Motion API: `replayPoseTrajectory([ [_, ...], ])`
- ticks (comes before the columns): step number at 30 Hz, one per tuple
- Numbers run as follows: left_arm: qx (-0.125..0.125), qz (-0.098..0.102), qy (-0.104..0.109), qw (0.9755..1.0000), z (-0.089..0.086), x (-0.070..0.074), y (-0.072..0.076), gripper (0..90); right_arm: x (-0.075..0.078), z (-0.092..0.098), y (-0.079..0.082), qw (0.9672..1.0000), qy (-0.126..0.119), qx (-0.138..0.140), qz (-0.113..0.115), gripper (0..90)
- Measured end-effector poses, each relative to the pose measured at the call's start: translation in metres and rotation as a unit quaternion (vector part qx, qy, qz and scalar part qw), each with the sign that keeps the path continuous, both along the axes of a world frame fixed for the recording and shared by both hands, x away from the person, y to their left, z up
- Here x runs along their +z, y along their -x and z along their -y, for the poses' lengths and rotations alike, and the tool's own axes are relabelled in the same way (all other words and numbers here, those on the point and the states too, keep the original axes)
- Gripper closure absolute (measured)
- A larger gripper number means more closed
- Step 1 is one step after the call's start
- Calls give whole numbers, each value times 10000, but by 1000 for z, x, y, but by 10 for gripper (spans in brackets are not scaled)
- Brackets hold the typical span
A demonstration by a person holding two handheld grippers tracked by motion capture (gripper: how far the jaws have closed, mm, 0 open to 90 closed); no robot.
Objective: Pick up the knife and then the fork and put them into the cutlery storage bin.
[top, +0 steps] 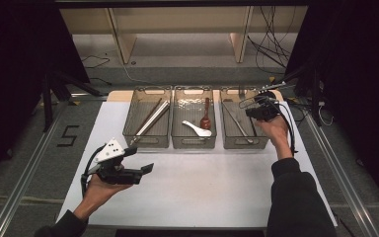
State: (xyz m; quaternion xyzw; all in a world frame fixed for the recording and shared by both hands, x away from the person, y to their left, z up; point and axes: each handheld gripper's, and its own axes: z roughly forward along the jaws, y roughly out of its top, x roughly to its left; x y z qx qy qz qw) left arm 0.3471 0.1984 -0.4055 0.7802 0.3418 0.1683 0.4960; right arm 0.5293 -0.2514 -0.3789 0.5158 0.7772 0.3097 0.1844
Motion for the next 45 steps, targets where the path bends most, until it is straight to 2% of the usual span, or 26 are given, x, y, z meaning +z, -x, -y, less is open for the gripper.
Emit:
replayPoseTrajectory([
  [7, 5, -9, 2, 10000, 0, 0, 0, 156, -4, 1, 0, 10000, 61, 9, -68, 838],
  [15, -3, -3, -4, 10000, 0, 0, 0, 156, -9, -2, -1, 9995, 177, 30, -262, 827],
  [16, -5, -3, -5, 10000, 0, 0, 0, 156, -10, -3, -1, 9993, 251, 55, -260, 827],
  [19, -6, -7, -4, 10000, 0, 0, 0, 156, -7, -4, 0, 9995, 198, 80, -215, 799],
  [23, 0, -3, 9, 10000, 0, 0, 0, 157, -4, -6, 2, 9993, 263, 147, -205, 765],
  [30, -5, -3, -8, 10000, 0, 0, 0, 156, 1, -7, 9, 9995, 75, 297, -121, 663],
  [33, -2, -2, -8, 10000, 0, 0, 0, 156, 5, -7, 15, 9993, -123, 335, -78, 628],
  [38, 5, -6, 10, 10000, 1, 0, 0, 156, 12, -10, 27, 9982, -285, 515, 97, 575],
  [43, 4, -5, 9, 10000, 1, 0, 0, 156, 16, -15, 42, 9963, -564, 609, 217, 514],
  [45, -1, -7, 11, 10000, 1, 0, 0, 156, 17, -17, 48, 9959, -603, 634, 249, 483],
])
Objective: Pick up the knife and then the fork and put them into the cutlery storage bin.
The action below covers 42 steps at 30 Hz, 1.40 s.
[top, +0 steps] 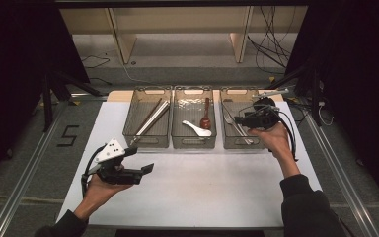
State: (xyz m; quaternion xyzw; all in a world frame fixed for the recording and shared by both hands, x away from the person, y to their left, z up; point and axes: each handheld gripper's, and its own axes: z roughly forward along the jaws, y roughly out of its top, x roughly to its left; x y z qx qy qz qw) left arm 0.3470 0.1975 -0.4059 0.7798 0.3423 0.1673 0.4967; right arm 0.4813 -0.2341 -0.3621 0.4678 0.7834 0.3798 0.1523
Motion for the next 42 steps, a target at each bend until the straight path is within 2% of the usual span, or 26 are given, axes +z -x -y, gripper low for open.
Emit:
replayPoseTrajectory([
  [8, 4, -6, -1, 10000, 0, 0, 0, 156, 0, -12, 23, 9997, 113, 60, 227, 385],
  [15, 0, -21, -1, 10000, 0, 0, 0, 156, -3, -21, 38, 9993, 120, 211, 276, 342],
  [24, 6, -46, -6, 10000, 1, -1, -1, 156, -6, -22, 51, 9989, -124, 324, 313, 305],
  [28, 10, -56, -13, 10000, 1, -1, -2, 156, -4, -23, 59, 9978, -249, 386, 485, 299],
  [34, 24, -60, 0, 10000, 1, -1, -2, 156, -9, -27, 68, 9970, -312, 501, 507, 280],
  [39, 23, -75, -12, 10000, 2, -2, -4, 156, -10, -28, 78, 9954, -482, 568, 606, 273],
  [42, 24, -92, -27, 10000, 2, -2, -4, 156, -13, -27, 84, 9946, -502, 623, 656, 264],
])
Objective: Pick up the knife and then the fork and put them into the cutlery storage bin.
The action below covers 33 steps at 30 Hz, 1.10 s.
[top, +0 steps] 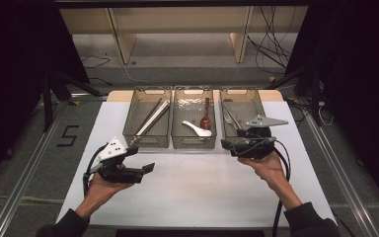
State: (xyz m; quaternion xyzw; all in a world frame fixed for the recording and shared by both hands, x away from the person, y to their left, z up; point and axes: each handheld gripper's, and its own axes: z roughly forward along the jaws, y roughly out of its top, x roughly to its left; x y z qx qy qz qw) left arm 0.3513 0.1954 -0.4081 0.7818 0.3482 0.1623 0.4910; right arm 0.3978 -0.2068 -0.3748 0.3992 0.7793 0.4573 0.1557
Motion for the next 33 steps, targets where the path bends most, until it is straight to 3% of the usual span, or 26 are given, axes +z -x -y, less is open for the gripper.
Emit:
replayPoseTrajectory([
  [19, -59, 63, -10, 10000, -2, 2, 6, 156, -5, -9, 37, 9991, -225, 219, 284, 241],
  [33, -86, 26, 29, 10000, -2, 2, 6, 155, -14, 6, 61, 9981, -407, 161, 429, 233],
])
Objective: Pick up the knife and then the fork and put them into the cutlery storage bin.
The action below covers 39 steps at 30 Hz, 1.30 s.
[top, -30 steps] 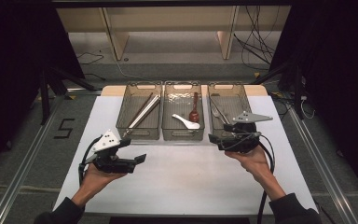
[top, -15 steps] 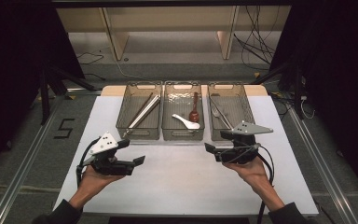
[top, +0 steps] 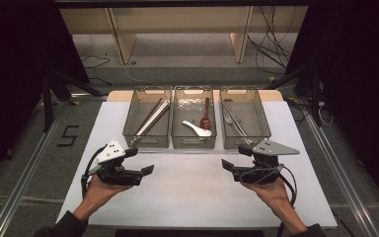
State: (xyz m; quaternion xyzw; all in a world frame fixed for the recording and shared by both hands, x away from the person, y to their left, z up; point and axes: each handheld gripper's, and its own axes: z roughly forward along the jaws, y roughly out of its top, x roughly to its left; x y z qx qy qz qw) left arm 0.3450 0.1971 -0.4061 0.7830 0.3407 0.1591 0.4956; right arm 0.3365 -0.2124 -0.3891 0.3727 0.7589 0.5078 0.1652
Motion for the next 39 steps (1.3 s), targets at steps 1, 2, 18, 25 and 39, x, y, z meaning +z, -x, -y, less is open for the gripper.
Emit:
replayPoseTrajectory([
  [1, -4, 0, 2, 10000, 0, 0, 0, 156, -1, 2, 2, 10000, -11, 0, -17, 230],
  [2, -13, -3, 1, 10000, 1, 0, 0, 155, -3, 3, 4, 10000, -5, -20, -21, 229],
  [18, -74, -53, 50, 9999, 0, 0, 1, 155, -11, 11, 16, 9998, 109, -135, -46, 214],
  [25, -70, -55, 55, 9999, 1, 0, 1, 155, -11, 12, 15, 9998, 99, -177, -20, 214],
  [39, -83, -54, 31, 9999, 1, 0, 0, 155, -11, 11, 15, 9998, 127, -168, -9, 213],
])
